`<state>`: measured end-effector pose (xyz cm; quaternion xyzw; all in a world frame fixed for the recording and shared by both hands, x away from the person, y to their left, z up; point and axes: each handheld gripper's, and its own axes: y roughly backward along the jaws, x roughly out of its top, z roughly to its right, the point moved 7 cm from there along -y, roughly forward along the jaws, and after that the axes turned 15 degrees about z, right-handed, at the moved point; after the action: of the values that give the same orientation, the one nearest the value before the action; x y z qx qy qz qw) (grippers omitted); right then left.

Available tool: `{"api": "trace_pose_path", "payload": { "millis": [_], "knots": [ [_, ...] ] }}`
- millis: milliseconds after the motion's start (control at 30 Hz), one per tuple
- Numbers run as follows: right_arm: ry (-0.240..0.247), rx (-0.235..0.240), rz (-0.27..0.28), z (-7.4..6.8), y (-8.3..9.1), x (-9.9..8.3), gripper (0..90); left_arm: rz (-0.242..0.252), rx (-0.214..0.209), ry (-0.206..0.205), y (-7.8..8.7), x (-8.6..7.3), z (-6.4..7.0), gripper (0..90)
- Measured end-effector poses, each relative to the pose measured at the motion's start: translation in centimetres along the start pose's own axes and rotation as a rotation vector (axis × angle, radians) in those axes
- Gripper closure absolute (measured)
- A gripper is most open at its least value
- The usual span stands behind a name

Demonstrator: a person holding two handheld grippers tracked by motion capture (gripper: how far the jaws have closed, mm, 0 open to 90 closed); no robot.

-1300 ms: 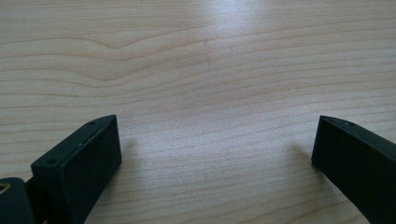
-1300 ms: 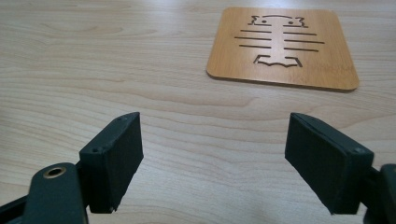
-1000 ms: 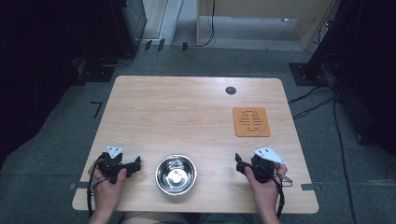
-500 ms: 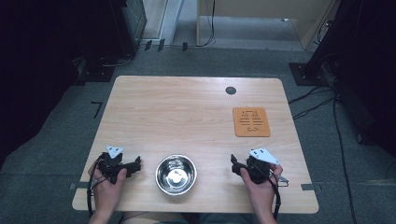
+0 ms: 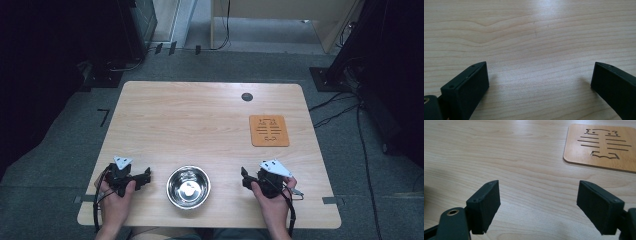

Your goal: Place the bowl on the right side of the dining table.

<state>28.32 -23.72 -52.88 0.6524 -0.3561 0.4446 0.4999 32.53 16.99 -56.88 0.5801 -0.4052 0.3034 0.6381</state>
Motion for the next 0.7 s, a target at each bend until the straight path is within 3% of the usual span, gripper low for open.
{"api": "trace_pose_path", "payload": {
  "millis": [700],
  "knots": [
    [-0.010, 0.041, -0.001, -2.1, -0.5, -0.2, 18.9, 0.000, 0.000, 0.000, 0.0, 0.0, 0.0, 1.2]
  ]
}}
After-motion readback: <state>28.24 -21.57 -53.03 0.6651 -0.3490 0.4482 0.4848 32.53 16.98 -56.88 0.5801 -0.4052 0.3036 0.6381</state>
